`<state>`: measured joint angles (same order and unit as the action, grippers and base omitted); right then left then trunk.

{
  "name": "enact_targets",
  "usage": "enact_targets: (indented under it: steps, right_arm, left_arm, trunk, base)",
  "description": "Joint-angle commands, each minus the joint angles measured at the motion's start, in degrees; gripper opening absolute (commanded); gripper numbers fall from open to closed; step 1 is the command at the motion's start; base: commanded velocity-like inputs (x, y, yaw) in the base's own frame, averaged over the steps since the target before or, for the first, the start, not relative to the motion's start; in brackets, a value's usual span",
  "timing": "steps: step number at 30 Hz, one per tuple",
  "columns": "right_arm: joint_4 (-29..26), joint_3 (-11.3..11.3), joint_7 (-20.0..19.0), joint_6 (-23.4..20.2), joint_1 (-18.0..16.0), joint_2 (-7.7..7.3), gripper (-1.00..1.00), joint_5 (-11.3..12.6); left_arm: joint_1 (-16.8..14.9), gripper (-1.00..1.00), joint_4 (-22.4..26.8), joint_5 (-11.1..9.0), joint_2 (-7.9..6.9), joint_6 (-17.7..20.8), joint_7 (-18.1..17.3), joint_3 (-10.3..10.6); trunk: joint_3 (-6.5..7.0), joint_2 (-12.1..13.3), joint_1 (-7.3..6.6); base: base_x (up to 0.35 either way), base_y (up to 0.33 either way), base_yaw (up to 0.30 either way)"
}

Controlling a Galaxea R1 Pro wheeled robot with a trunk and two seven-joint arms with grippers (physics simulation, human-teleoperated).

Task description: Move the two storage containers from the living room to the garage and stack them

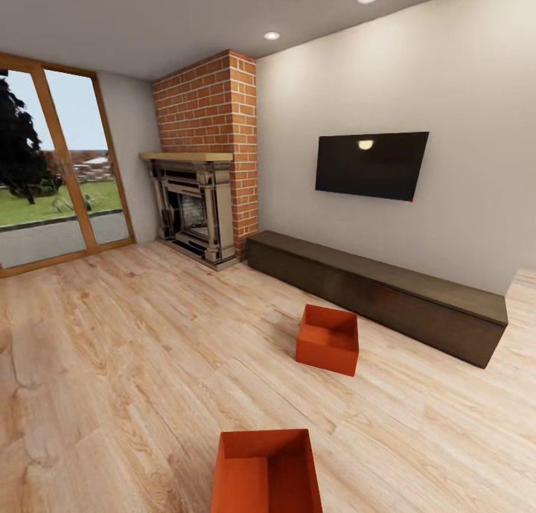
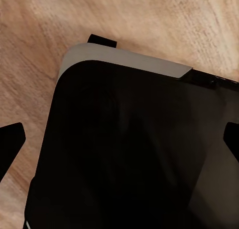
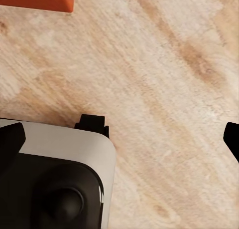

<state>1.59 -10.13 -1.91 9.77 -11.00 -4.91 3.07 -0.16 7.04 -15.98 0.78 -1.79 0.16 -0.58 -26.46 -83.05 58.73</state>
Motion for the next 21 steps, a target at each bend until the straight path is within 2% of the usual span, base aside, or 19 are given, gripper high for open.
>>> enact_targets:
  steps: [1,15,21]
  right_arm:
    - [0.17,-0.33,-0.2,0.34,-0.07,-0.01,1.0,0.34]
    - [0.18,-0.26,-0.2,0.27,-0.07,0.09,1.0,0.5]
    - [0.17,-0.45,-0.2,0.07,-0.07,0.0,1.0,0.39]
  left_arm:
    - [-0.02,1.0,0.0,-0.28,0.01,-0.15,0.02,-0.04]
    - [-0.02,1.0,0.0,-0.28,0.01,-0.15,0.02,-0.04]
    - [-0.02,1.0,0.41,0.09,-0.07,-0.15,0.02,0.2]
  trunk:
    - [-0.05,-0.03,0.0]
    - [-0.07,-0.03,0.0]
    - [-0.54,-0.03,0.0]
  base:
    - [0.0,0.0,0.004]
    - [0.0,0.0,0.0]
    - [0.0,0.0,0.0]
